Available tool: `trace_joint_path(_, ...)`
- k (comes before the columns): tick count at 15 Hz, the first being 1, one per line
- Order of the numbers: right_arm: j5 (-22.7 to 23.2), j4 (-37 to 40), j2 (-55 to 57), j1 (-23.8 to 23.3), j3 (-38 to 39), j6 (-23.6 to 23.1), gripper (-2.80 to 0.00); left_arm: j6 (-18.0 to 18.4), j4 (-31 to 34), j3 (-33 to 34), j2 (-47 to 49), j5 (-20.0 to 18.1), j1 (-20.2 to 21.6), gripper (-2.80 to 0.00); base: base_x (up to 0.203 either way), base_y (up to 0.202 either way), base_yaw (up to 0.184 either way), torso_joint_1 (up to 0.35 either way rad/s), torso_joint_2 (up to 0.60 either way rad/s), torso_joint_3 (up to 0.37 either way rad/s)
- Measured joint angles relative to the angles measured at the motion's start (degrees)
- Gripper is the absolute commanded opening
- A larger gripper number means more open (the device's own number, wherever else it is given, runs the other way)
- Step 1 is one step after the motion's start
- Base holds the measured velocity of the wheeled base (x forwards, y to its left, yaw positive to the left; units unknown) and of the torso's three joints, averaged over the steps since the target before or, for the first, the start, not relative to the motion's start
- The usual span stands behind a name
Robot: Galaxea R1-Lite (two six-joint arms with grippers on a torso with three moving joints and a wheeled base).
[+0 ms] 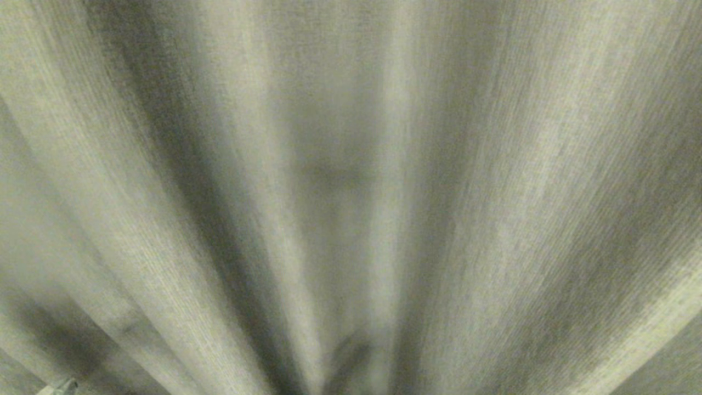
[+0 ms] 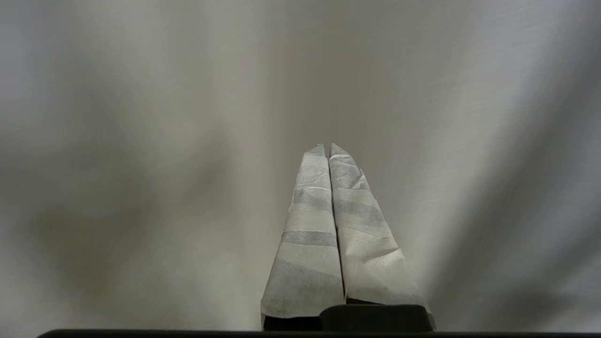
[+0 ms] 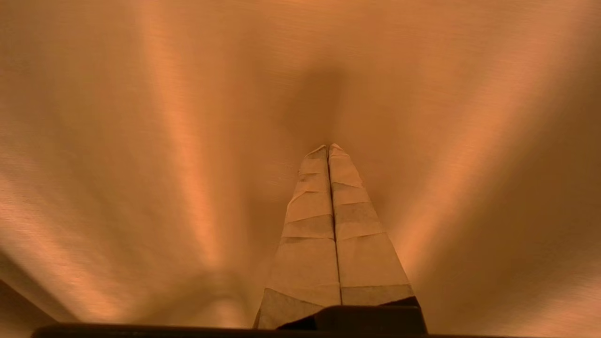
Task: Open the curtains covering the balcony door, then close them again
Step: Close the outer curtains on both sides
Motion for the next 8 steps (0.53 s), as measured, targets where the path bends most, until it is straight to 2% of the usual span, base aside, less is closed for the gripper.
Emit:
trace_joint_path(2, 0.0, 0.0, 0.0, 0.0, 0.0, 0.0, -2.8, 2.1, 4.9, 0.9, -2.0, 7.2, 2.3, -2.8, 0.0, 0.0, 0.0, 0.0, 0.0, 0.0)
trace_joint_path(3, 0.0, 0.0, 0.0, 0.0, 0.0, 0.0, -2.8, 2.3, 8.2, 1.1, -3.4, 9.1, 2.8, -2.8, 0.0, 0.0, 0.0, 0.0, 0.0, 0.0)
trace_joint_path(6, 0.0, 0.0, 0.0, 0.0, 0.0, 0.0, -2.8, 2.3, 16.1, 1.2, -9.2, 10.1, 3.6, -2.8, 0.0, 0.0, 0.0, 0.0, 0.0, 0.0)
trace_joint_path(8, 0.0, 0.0, 0.0, 0.0, 0.0, 0.0, -2.8, 2.2, 17.0, 1.0, -12.8, 10.2, 3.9, -2.8, 0.0, 0.0, 0.0, 0.0, 0.0, 0.0)
